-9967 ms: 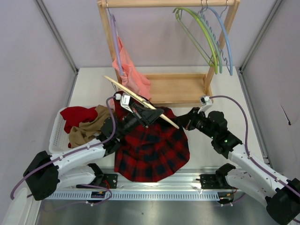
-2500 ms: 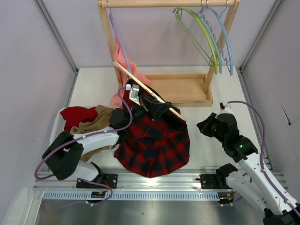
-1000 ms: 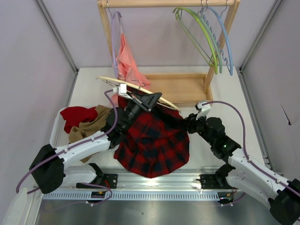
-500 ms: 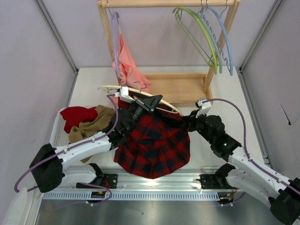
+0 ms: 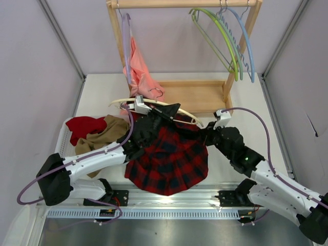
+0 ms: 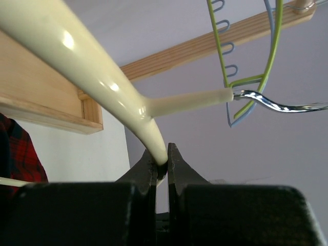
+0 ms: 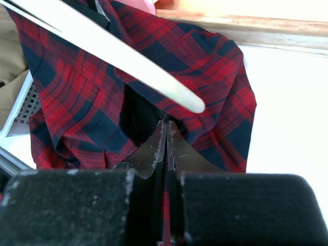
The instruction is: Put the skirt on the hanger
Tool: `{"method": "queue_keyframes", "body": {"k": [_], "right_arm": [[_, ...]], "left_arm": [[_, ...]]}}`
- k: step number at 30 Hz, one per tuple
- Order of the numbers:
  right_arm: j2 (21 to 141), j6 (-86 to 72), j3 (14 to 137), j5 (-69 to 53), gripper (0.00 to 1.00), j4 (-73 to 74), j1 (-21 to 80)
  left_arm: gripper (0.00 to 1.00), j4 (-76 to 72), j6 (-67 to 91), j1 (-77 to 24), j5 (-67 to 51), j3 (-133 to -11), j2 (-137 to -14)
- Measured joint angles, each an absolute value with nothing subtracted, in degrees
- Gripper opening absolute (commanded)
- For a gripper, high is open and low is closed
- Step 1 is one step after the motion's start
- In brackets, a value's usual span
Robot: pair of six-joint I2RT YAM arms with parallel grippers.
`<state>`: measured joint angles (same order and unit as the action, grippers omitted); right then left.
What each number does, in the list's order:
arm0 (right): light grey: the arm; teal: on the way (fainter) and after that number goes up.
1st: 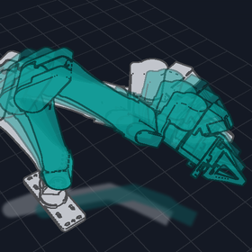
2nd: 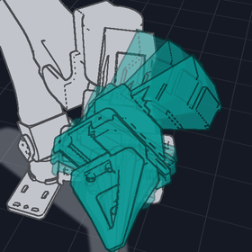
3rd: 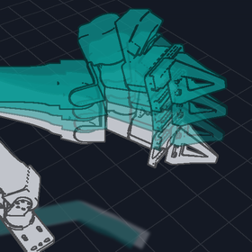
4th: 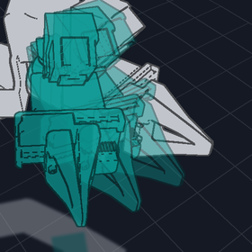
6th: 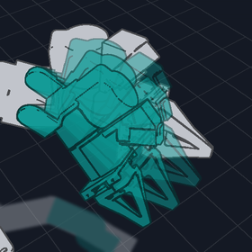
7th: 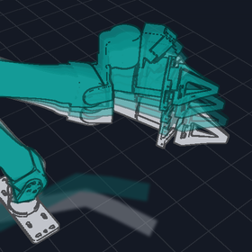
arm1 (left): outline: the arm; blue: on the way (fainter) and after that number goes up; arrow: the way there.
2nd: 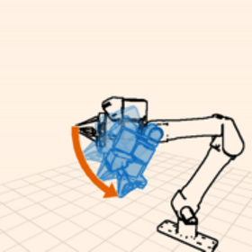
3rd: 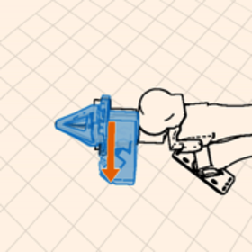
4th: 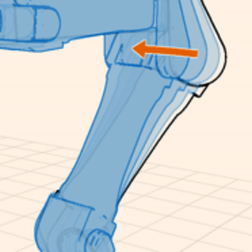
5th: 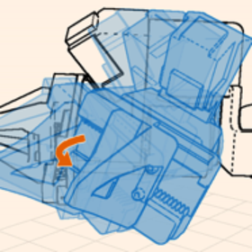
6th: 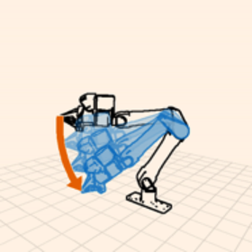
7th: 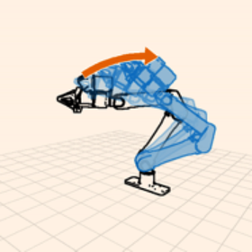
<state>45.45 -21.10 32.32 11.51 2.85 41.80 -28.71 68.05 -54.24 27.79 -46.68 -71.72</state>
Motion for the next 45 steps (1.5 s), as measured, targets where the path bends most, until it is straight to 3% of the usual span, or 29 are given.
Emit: {"method": "queue_keyframes", "body": {"k": [45], "right_arm": [[61.7, -17.7, 48.6, 43.4, 0.00, 14.8, 57.1]], "left_arm": [[0.01, -18.4, 73.6, -56.9, 37.6, -49.5, -72.9]]}}
